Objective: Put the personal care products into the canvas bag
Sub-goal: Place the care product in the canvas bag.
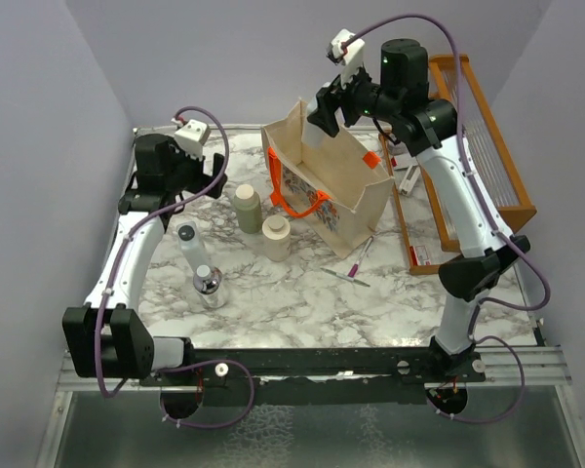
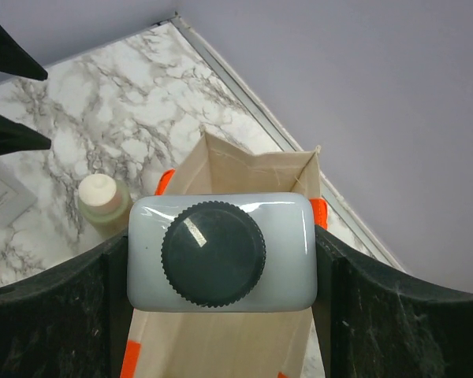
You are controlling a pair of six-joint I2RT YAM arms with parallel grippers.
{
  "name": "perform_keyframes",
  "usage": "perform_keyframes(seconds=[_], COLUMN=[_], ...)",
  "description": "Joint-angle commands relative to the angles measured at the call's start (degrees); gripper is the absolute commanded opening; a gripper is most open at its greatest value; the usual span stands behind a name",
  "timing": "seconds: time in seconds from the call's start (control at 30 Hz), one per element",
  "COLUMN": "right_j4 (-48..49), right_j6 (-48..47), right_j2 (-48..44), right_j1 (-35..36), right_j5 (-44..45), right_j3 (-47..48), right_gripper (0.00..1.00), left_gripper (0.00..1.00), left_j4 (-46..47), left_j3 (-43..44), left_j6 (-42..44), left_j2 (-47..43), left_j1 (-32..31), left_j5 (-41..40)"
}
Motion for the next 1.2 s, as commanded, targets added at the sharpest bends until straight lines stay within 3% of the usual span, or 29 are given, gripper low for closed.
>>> perform_keyframes(seconds=[0.0, 0.4, 0.57, 0.67, 0.83, 1.07, 1.17], right_j4=[9.5, 14.0, 16.4, 17.0, 18.2, 25.2, 30.6], right_j6=[-0.3, -0.5, 0.0, 0.0, 0.1, 1.5, 2.6], right_j2=[2.3, 8.9, 11.3, 12.8, 14.6, 15.2, 14.8], right_j1=[-0.8, -1.0, -1.0, -1.0, -1.0, -1.0, -1.0], right_j5=[-2.1, -2.5, -3.0, -2.8, -2.5, -2.5, -3.1], right_j3=[2.5, 1.0, 0.2, 0.2, -0.9, -6.5, -10.4], right_gripper=[0.01, 0.01, 0.01, 0.01, 0.01, 0.01, 0.01], left_gripper=[0.98, 0.81, 0.78, 0.75, 0.61, 0.26, 0.16], left_j4=[1.8, 7.3, 16.7, 17.9, 18.6, 17.4, 15.6], left_j3=[4.9, 11.4, 9.3, 10.4, 11.1, 11.1, 12.0], left_j6=[1.1, -3.8, -8.5, -9.4, -11.0, -10.8, -10.3], left_j2=[3.6, 17.7, 20.6, 22.4, 25.2, 26.3, 27.2], left_j1=[-4.5, -10.8, -11.3, -12.4, -13.6, -13.8, -13.8], left_j5=[5.1, 15.0, 18.0, 18.5, 19.3, 19.3, 20.2])
